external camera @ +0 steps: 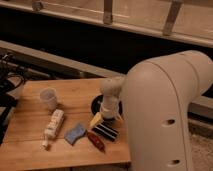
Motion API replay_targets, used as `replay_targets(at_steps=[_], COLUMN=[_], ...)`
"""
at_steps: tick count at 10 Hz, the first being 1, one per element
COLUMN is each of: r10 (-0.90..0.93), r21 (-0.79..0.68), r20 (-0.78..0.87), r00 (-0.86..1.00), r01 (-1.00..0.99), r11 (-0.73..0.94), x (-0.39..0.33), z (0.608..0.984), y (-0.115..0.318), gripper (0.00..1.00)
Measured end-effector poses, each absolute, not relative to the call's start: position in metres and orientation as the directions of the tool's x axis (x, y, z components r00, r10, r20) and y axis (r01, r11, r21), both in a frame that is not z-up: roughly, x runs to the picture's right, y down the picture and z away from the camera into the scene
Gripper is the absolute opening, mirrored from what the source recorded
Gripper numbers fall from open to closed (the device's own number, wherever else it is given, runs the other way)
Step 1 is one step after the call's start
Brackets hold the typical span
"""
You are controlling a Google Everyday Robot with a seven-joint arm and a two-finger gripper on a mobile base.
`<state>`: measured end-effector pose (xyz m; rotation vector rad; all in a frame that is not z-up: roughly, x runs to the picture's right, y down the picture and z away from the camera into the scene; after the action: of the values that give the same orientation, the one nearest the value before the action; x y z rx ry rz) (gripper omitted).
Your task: Place the eraser on the white sponge
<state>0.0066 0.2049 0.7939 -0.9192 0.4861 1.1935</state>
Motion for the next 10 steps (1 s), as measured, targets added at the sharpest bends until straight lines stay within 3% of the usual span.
replay_targets(at_steps=[10], r10=[0.512], r21=[-0.288], r20=[-0.819], r00=[0.258], r01=[-0.957], r11=[0.022], x=[0.021], z=[0.806], y=[0.246], gripper=[1.0])
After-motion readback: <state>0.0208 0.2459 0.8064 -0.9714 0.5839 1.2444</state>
